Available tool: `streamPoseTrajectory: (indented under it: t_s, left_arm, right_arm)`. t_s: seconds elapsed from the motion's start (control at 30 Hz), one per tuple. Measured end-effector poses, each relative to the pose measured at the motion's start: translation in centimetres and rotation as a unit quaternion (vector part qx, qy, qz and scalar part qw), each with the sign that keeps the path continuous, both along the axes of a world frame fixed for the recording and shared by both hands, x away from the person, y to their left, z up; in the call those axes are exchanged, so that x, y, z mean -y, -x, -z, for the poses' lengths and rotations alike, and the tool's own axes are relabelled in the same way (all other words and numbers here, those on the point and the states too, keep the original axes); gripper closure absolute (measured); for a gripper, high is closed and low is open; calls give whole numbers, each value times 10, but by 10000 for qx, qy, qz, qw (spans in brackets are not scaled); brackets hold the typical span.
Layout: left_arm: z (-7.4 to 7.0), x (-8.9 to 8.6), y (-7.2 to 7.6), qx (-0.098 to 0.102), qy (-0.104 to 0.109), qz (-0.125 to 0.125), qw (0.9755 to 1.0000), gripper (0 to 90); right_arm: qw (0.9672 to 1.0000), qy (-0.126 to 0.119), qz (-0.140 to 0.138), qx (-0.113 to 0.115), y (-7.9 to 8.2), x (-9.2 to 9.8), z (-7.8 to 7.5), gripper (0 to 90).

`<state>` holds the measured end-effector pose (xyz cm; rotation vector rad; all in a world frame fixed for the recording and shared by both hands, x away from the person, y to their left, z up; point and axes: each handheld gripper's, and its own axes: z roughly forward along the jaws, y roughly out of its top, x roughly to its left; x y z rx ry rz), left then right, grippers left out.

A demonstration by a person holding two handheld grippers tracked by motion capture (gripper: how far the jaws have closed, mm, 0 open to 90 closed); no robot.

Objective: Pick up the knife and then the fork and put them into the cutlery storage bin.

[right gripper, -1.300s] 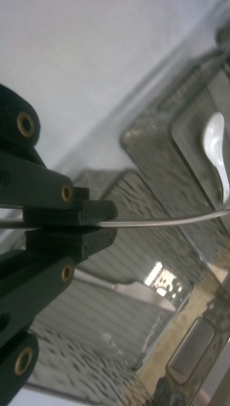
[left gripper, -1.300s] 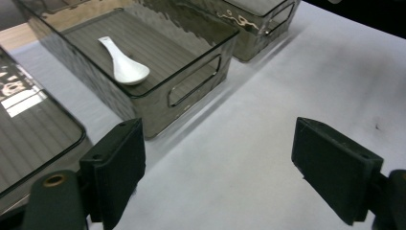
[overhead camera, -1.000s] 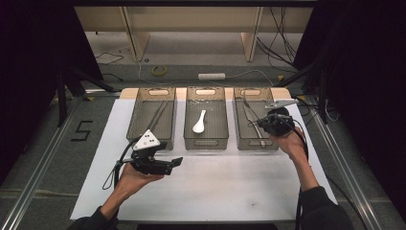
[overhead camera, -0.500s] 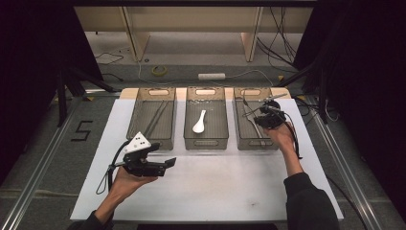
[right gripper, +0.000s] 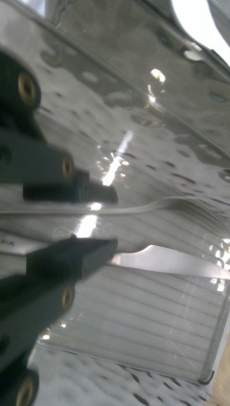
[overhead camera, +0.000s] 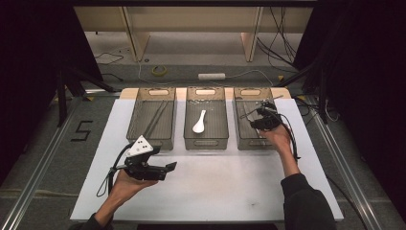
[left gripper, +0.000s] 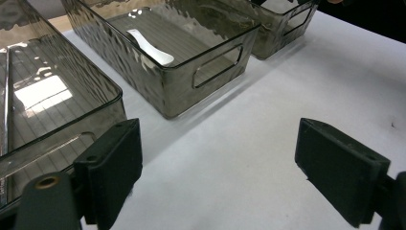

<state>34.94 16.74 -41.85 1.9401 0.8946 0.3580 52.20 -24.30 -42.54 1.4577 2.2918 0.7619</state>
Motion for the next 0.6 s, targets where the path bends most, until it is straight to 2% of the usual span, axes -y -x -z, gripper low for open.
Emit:
streamPoseTrajectory:
  t_s: [0.03,0.1,0.13,0.27,0.4,0.6]
  left_arm:
    - [0,-1,0,-5,8,3,10000,161]
    - [-1,-2,0,3,10,5,10000,161]
    - [-1,-2,0,7,28,3,10000,161]
    - [-1,-2,1,-5,27,16,10000,161]
    - [0,-1,1,-54,65,14,10000,161]
    - [0,-1,2,-80,39,37,10000,161]
  right_arm:
    - [10000,9,-1,28,1,-1,-1,649]
    - [9995,244,14,179,4,-3,-4,578]
    - [9995,233,-14,206,6,-4,-6,568]
    - [9990,-225,-154,364,19,-2,-16,475]
    - [9947,-659,-379,694,42,-1,-25,428]
    - [9901,-954,-570,856,68,0,-33,412]
